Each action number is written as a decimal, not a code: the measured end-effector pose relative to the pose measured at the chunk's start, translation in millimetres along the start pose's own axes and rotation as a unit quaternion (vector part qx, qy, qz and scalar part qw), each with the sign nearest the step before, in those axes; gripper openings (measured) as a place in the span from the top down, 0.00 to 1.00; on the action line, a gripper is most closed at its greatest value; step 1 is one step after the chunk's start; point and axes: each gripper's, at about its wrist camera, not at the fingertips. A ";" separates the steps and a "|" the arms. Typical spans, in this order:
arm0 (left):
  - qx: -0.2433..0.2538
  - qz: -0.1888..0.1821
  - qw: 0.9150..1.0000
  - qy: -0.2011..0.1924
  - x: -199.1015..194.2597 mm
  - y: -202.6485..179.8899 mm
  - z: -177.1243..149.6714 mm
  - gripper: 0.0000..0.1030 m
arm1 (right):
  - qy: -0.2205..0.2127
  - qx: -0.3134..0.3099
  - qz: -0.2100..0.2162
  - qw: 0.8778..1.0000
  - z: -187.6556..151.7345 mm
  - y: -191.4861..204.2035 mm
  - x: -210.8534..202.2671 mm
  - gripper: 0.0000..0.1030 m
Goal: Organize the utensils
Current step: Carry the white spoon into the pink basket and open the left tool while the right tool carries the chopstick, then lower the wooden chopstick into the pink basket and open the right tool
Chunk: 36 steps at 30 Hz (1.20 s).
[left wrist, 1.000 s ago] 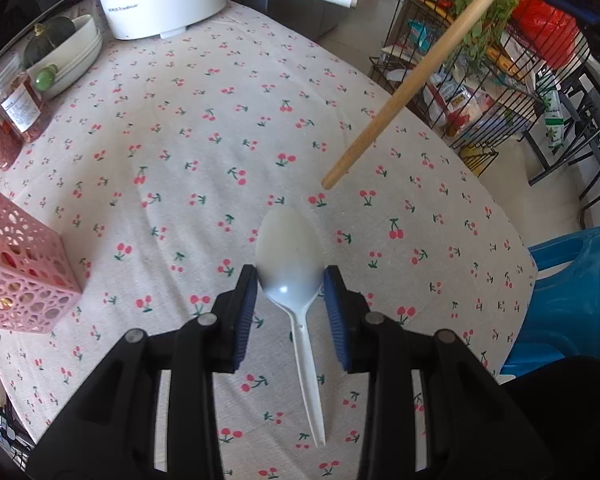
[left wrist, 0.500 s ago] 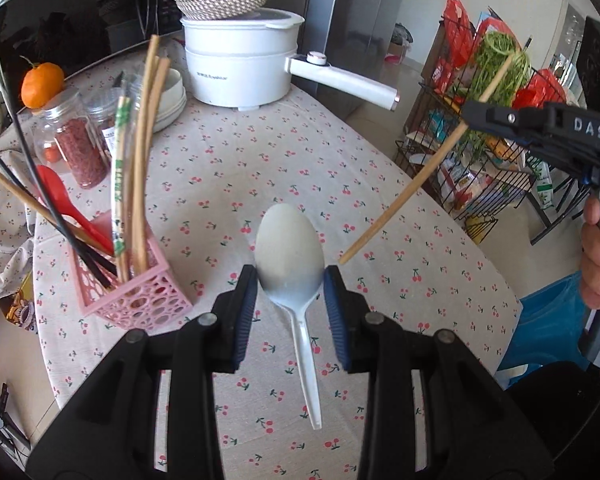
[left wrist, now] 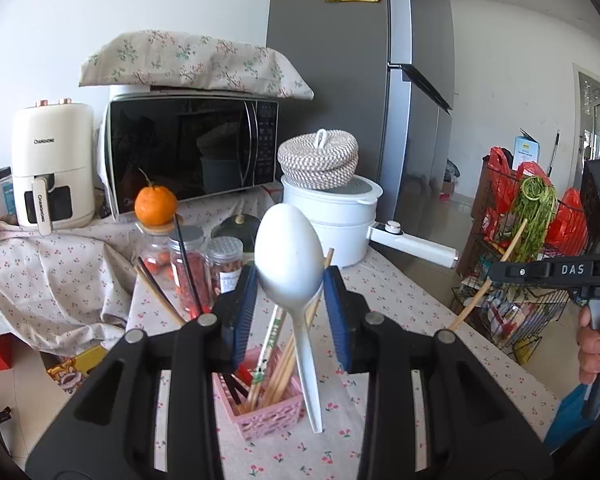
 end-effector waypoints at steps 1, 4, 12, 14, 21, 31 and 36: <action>0.003 0.007 1.000 -0.014 1.0 1.5 -2.5 0.65 | -0.005 -0.001 0.006 1.000 0.5 3.7 -0.6 0.94; 0.010 0.030 0.998 -0.051 5.3 6.8 -11.0 0.65 | -0.019 -0.009 0.020 1.000 1.0 14.5 -3.2 0.94; 0.011 0.074 0.994 -0.074 16.8 21.2 -19.5 0.65 | -0.028 -0.022 0.069 0.997 -0.8 34.9 -8.4 0.94; 0.016 0.080 0.994 -0.079 18.9 22.5 -21.0 0.65 | -0.030 -0.022 0.082 0.996 -1.3 38.7 -9.9 0.94; 0.051 0.077 0.994 -0.055 33.4 15.8 -36.8 0.64 | -0.042 -0.027 0.116 0.992 -4.5 52.8 -10.7 0.94; -0.030 0.053 0.996 0.058 25.3 34.5 -37.7 0.47 | -0.045 -0.030 0.132 0.990 -7.6 69.9 1.4 0.94; -0.048 0.055 0.992 0.103 9.5 39.9 -37.3 0.35 | -0.048 -0.026 0.134 0.989 -6.5 75.3 11.1 0.94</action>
Point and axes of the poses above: each gripper's, at about its wrist camera, not at the fingertips, and x roughly the way its jaws point, y to its left, z to its top, and after that the axes turned 1 degree about y, right-handed
